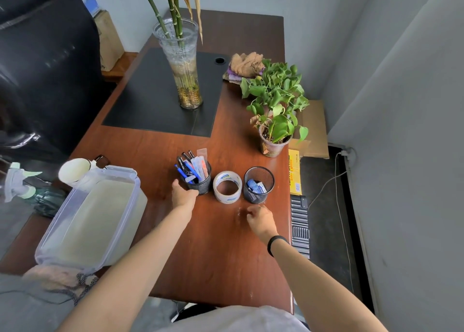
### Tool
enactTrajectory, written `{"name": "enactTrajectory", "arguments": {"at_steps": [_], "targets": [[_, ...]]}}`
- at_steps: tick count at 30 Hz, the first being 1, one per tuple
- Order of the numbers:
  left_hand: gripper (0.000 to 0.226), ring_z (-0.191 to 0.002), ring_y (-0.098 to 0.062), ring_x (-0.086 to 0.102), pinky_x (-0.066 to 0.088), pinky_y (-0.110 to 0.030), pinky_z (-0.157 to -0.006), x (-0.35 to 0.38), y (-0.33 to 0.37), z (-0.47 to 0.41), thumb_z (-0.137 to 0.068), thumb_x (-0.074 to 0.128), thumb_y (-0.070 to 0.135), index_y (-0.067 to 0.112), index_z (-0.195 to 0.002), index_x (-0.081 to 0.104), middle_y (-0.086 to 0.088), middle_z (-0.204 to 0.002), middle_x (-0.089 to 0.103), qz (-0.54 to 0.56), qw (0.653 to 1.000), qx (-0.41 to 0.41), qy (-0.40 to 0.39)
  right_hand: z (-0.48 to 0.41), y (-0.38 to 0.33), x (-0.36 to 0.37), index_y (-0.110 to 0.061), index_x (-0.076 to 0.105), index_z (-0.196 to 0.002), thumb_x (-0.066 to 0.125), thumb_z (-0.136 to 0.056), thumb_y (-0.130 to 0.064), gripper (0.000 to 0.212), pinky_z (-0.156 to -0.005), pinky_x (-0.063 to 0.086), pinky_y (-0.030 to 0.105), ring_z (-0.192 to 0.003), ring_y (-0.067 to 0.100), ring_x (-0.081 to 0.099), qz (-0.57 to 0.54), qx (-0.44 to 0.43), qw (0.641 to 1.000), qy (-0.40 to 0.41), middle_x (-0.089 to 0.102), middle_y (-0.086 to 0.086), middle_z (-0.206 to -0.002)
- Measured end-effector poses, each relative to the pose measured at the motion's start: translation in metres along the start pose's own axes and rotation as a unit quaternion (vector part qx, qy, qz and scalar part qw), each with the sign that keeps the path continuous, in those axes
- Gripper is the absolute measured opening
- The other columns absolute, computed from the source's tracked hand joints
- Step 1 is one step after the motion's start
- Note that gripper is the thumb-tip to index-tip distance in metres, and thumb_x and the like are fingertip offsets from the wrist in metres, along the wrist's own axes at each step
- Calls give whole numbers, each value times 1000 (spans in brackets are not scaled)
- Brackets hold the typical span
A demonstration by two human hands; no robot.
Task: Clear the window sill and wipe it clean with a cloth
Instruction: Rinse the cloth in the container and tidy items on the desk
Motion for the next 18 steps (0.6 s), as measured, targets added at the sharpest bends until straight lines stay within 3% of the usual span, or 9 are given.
{"name": "enactTrajectory", "arguments": {"at_steps": [3,5,7,10,15,18], "targets": [[65,-115,-28,53,43,-40,-99,22,-3,5,-79,62,0,17,-136,36,-2,-125,54,41,997,-11,-66,-3,-17,14,-12,67,-112,49,-89,-12,29,-81,42,20,-107,25,60,-5,-30,999,-39,65,7,-113],[66,-116,-30,54,42,-43,-100,31,-5,5,-78,60,0,20,-136,34,-5,-124,57,59,994,-15,-87,-3,-30,19,-11,64,-119,49,-90,-12,32,-89,44,23,-110,23,59,-16,-45,997,-58,63,8,-119],[71,-115,-30,54,43,-46,-102,35,-8,3,-78,58,-2,23,-139,31,-4,-125,56,58,994,-11,-89,-4,-43,21,-11,60,-124,48,-91,-10,35,-96,44,27,-112,24,57,-20,-65,996,-64,60,9,-123],[72,-111,-28,55,43,-43,-101,32,-11,5,-79,57,-4,19,-142,32,-5,-123,56,41,996,-13,-75,-6,-53,25,-12,60,-123,47,-91,-8,35,-94,43,27,-110,24,57,-26,-71,995,-67,60,10,-121],[54,-103,-42,59,50,-48,-87,40,-40,-11,-75,53,-2,13,-126,47,-19,-114,62,11,996,-40,-73,-14,-54,28,-9,63,-118,46,-89,-3,34,-98,42,28,-113,24,56,-47,-45,997,-50,60,12,-123],[48,-103,-37,61,51,-47,-90,43,-42,-12,-81,49,0,12,-128,44,-14,-113,60,15,995,-56,-78,-14,-54,24,-10,63,-118,46,-88,-3,36,-94,43,25,-111,24,57,-55,-37,997,-38,61,11,-122]]}}
Point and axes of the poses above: each hand's wrist, its own z-axis away from the middle knuckle, its own x-axis out of the palm, y = z × x, the point moved 10 cm from there along -z, towards the middle knuckle
